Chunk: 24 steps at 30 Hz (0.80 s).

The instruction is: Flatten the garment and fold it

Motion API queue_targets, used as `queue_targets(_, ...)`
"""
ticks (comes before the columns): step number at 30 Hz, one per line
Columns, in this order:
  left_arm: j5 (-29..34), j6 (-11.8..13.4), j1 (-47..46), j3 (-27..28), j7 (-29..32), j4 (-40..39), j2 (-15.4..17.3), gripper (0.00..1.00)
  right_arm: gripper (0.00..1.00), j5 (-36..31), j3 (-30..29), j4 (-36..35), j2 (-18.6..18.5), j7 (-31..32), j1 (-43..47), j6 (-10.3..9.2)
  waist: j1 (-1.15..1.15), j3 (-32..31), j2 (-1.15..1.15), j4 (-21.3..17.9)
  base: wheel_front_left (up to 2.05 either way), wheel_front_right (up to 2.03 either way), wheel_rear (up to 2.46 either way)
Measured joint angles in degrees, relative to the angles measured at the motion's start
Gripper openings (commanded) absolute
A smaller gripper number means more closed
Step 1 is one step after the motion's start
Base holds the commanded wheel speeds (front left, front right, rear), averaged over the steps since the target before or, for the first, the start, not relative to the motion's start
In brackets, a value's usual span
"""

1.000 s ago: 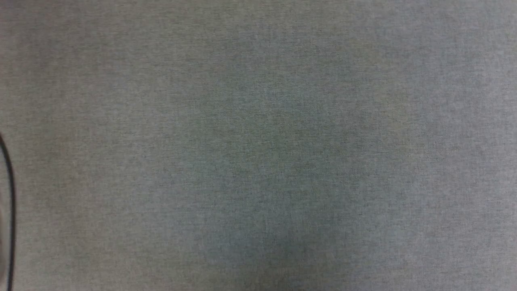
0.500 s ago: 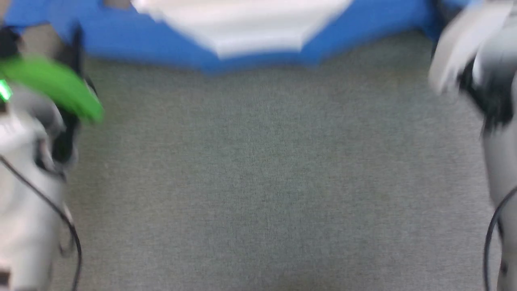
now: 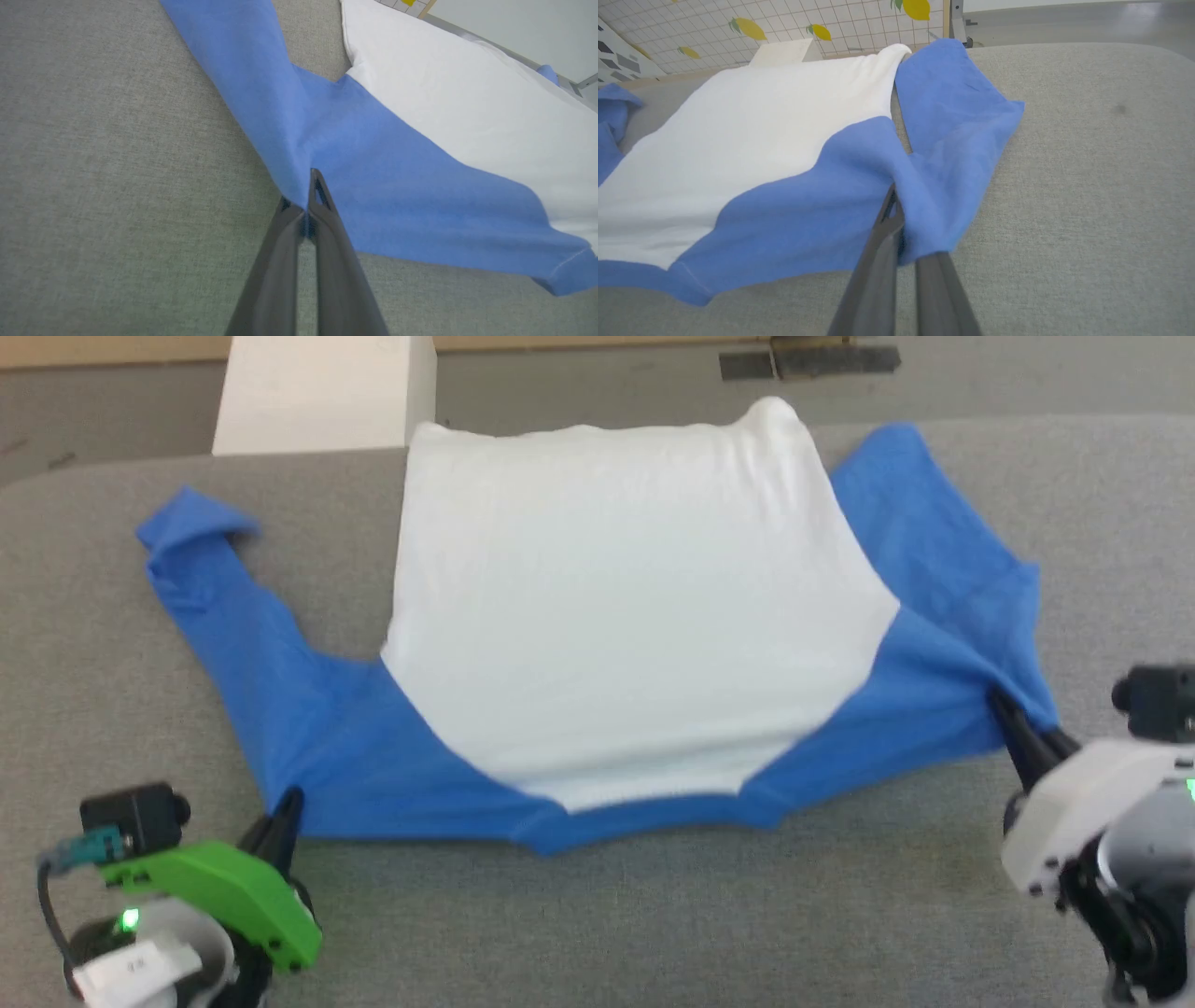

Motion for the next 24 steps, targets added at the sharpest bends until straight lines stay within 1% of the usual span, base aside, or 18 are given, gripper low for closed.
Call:
queue_targets(5, -0.12, 3.33, 7.84, -0.16, 1.53, -5.92, 0.42, 0.00, 0.00, -1.72, -2.78, -5.65, 2.33, 4.55, 8.33, 0.00, 0.00, -3.24, 0.00, 0.43, 0.00, 0.00, 0.00)
queue_targets(9, -0.14, 4.85, 12.27, -1.00, 2.43, -8.28, 0.40, 0.00, 0.00, -2.53, -4.79, -6.72, 3.55, 8.25, 13.93, 0.00, 0.00, -4.83, 0.00, 0.89, 0.00, 0.00, 0.00)
queue_targets(11, -0.16, 5.12, 13.65, -1.72, 2.89, -8.47, 0.30, 0.00, 0.00, -3.09, -5.44, -6.53, 3.79, 9.29, 16.01, 0.01, 0.00, -5.17, 0.00, 1.14, 0.00, 0.00, 0.00)
queue_targets(14, -0.30, 5.45, 15.11, -2.99, 3.87, -7.89, 0.04, 0.00, 0.00, -3.46, -6.12, -4.86, 3.89, 9.68, 17.93, 0.01, 0.00, -5.29, 0.00, 1.27, 0.00, 0.00, 0.00)
queue_targets(17, -0.29, 5.63, 15.62, -4.16, 4.43, -6.61, -0.13, 0.00, 0.00, -2.74, -6.52, -1.56, 3.91, 8.96, 18.98, 0.00, 0.00, -5.22, 0.00, 1.19, 0.00, 0.00, 0.00)
queue_targets(20, -0.22, 5.46, 15.56, -4.75, 3.86, -4.69, -0.62, 0.00, 0.00, -2.15, -6.14, 1.86, 3.90, 6.73, 19.08, 0.00, 0.00, -5.14, 0.00, 1.03, 0.00, 0.00, 0.00)
queue_targets(23, 0.52, 4.70, 15.18, -5.84, 2.82, -2.33, -1.24, 0.00, 0.00, -2.16, -5.17, 5.47, 3.88, 4.09, 19.03, 0.00, 0.00, -5.08, 0.00, 0.91, 0.00, 0.00, 0.00)
queue_targets(24, 1.00, 4.39, 14.96, -6.06, 2.05, -1.67, -1.64, 0.58, 0.32, -2.09, -4.74, 6.58, 3.86, 2.88, 18.99, -0.01, 0.00, -5.11, 0.00, 0.90, 0.00, 0.00, 0.00)
